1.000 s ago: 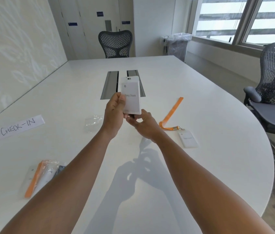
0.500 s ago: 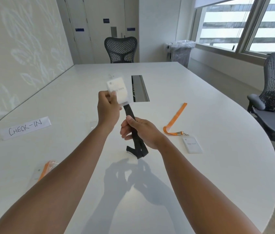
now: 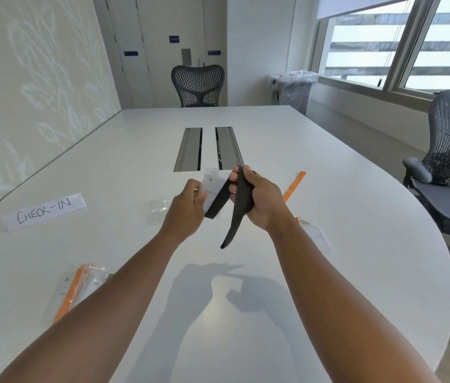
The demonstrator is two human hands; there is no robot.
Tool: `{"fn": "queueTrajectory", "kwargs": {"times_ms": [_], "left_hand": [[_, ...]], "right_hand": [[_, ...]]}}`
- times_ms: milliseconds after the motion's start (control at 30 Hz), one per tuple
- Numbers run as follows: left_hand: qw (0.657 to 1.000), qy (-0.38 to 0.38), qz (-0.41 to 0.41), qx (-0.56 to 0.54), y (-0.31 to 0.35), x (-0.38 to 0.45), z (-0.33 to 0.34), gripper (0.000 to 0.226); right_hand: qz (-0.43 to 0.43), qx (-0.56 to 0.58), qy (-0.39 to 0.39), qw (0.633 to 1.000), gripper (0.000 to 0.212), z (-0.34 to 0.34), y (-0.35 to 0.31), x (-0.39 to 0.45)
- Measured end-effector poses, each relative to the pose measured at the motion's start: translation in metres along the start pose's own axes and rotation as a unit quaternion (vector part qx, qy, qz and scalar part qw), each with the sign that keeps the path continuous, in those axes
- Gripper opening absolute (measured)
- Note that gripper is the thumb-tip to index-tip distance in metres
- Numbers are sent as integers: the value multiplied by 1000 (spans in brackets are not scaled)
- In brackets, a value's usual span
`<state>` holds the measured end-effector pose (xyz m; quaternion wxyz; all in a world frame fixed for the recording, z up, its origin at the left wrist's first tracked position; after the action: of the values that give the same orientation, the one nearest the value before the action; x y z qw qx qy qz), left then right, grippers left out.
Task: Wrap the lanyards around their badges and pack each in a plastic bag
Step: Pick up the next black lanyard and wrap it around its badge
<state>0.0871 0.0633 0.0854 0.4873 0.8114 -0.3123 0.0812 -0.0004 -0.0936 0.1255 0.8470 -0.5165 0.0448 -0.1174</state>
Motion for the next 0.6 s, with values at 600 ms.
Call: {"fn": "queueTrajectory", "kwargs": {"times_ms": [600], "left_hand": [[909,248,-216,-255,-31,14,-31,19]], "right_hand": [[165,-328,-40,929,11,-22,37,-6]]}}
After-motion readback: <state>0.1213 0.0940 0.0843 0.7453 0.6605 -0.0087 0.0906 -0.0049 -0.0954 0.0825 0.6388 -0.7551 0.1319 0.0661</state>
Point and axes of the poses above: each hand's wrist, its own x-axis towards the middle knuckle, its own z-axis out of the palm, y = z × x, the point moved 1 cm from there along x, towards the middle knuckle, and after that the axes turned 8 degrees about -x, right-handed, at the moved point
